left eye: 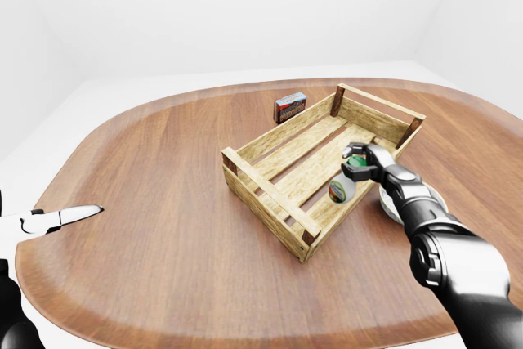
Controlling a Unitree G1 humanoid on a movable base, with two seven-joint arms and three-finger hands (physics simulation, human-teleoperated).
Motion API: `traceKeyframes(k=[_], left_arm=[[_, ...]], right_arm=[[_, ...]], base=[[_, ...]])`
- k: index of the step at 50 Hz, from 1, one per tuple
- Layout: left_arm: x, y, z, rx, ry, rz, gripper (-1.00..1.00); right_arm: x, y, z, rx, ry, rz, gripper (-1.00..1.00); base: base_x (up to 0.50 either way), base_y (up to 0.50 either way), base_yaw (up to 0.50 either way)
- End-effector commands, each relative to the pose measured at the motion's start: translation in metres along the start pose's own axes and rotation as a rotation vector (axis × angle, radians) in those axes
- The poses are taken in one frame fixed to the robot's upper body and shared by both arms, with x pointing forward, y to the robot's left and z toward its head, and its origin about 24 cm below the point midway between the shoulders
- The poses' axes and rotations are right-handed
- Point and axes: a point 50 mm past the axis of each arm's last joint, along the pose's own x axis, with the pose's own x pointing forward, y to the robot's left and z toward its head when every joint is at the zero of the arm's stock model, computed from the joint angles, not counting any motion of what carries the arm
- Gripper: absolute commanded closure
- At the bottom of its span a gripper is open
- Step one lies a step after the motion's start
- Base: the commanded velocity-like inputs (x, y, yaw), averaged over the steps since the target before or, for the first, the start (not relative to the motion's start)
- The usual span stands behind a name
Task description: Pick up the salad dressing and put it in the tray.
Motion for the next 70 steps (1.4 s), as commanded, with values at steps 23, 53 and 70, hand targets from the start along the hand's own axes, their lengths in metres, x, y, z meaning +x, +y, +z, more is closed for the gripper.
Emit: traceKeyframes(k=[23, 53, 70], left_arm=[[0.000, 0.000, 0.000, 0.000, 0.001, 0.002, -1.00], [-0.001, -0.002, -0.001, -0.001, 0.004, -0.007, -1.00], [-0.001, -0.002, 0.003, -0.001, -0.013, -0.009, -1.00]], right_arm=[[-0.002, -0.005, -0.004, 0.013, 0.004, -0.042, 1.00], [-0.001, 0.005, -0.019, -0.064, 0.028, -0.010, -1.00], [-0.068, 0.014, 0.171, -0.612, -0.567, 0.090, -1.00]], base=[[0.00, 0.00, 0.00], [0.00, 0.00, 0.00], [0.00, 0.00, 0.00]])
